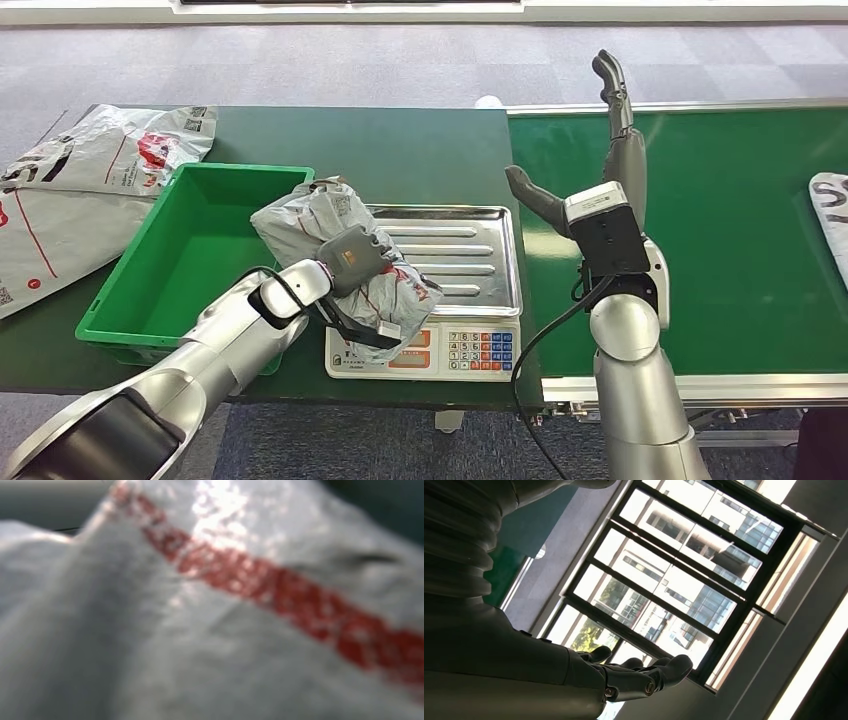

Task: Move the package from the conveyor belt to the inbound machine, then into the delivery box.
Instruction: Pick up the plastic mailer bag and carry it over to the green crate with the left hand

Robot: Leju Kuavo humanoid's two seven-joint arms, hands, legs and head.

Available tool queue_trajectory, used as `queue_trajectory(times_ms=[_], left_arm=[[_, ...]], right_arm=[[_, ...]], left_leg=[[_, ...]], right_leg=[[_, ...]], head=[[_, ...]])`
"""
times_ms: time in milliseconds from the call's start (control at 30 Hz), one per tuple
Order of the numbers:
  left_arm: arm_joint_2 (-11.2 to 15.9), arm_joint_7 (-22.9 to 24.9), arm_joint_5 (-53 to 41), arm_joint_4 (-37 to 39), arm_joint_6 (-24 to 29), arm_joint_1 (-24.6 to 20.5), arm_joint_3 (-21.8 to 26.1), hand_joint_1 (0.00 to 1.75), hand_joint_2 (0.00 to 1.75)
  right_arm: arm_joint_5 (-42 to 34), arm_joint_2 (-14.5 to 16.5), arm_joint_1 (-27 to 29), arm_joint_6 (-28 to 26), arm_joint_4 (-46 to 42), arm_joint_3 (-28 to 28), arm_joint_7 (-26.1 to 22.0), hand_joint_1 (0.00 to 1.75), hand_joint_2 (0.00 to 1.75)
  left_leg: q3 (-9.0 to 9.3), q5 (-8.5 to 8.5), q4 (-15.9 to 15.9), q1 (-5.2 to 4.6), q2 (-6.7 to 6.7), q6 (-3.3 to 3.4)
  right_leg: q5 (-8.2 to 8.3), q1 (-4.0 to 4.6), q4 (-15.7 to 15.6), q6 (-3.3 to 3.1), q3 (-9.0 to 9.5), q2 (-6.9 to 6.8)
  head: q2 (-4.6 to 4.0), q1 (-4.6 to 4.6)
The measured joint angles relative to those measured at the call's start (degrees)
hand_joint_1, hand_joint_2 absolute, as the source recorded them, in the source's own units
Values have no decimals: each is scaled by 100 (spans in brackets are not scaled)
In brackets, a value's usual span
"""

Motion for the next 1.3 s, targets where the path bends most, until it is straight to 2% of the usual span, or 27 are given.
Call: queue_trajectory(times_ms=[1300], left_arm=[[9, 0, -1, 2, 0, -6, 0, 175, 175]], right_arm=[[0, 0, 0, 0, 0, -2, -1, 0, 175]], left_leg=[[-2, 0, 0, 0, 0, 0]], right_leg=[[0, 0, 0, 0, -2, 0]], head=[[0, 0]])
